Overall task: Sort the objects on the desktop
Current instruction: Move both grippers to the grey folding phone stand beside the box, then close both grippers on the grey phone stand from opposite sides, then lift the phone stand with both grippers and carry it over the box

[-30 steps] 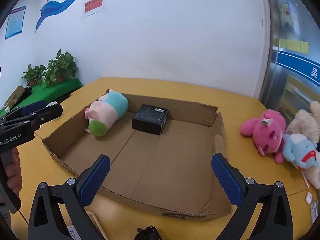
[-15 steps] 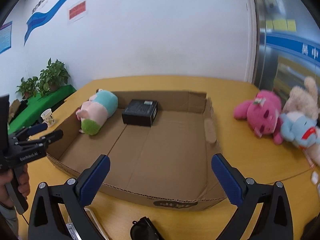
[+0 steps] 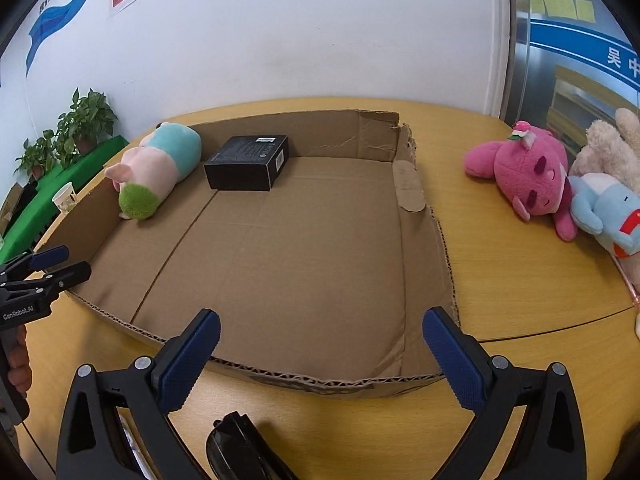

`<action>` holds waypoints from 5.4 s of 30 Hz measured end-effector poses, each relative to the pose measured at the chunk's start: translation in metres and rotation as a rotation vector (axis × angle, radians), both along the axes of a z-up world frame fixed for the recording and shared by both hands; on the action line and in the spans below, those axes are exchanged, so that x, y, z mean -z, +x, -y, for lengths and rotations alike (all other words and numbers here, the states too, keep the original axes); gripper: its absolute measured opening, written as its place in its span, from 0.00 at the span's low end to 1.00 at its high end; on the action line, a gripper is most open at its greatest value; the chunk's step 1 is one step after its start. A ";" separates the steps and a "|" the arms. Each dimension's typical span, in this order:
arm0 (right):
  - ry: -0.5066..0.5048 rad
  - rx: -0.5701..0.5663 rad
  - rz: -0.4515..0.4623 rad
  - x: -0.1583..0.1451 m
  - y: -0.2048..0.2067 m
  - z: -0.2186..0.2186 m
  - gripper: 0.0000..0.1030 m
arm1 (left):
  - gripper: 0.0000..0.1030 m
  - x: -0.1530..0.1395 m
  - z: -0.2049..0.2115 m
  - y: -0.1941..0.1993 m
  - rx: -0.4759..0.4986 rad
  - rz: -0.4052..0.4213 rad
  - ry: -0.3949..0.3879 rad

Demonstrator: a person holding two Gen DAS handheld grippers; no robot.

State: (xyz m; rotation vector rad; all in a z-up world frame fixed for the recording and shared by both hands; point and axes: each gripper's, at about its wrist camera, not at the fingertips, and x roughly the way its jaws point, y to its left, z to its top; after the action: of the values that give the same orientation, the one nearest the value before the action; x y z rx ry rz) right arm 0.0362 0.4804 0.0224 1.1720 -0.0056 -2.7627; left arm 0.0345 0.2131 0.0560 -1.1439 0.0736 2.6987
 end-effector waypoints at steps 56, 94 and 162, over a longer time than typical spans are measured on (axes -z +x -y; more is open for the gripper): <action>-0.032 -0.597 0.220 0.058 0.115 0.079 0.72 | 0.77 0.020 -0.015 0.070 0.279 0.199 0.233; -0.181 -0.466 0.196 0.040 0.095 0.057 0.60 | 0.11 0.046 -0.042 0.070 0.412 0.388 0.275; -0.249 -0.474 0.339 0.057 0.139 0.092 0.54 | 0.39 0.047 0.006 0.147 0.178 0.421 0.312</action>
State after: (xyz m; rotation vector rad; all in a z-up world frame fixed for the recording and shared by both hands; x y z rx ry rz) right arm 0.1755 0.3880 -0.0348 1.3483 -0.0919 -2.0711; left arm 0.1819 0.2068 0.0090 -1.4871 -0.2858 2.1684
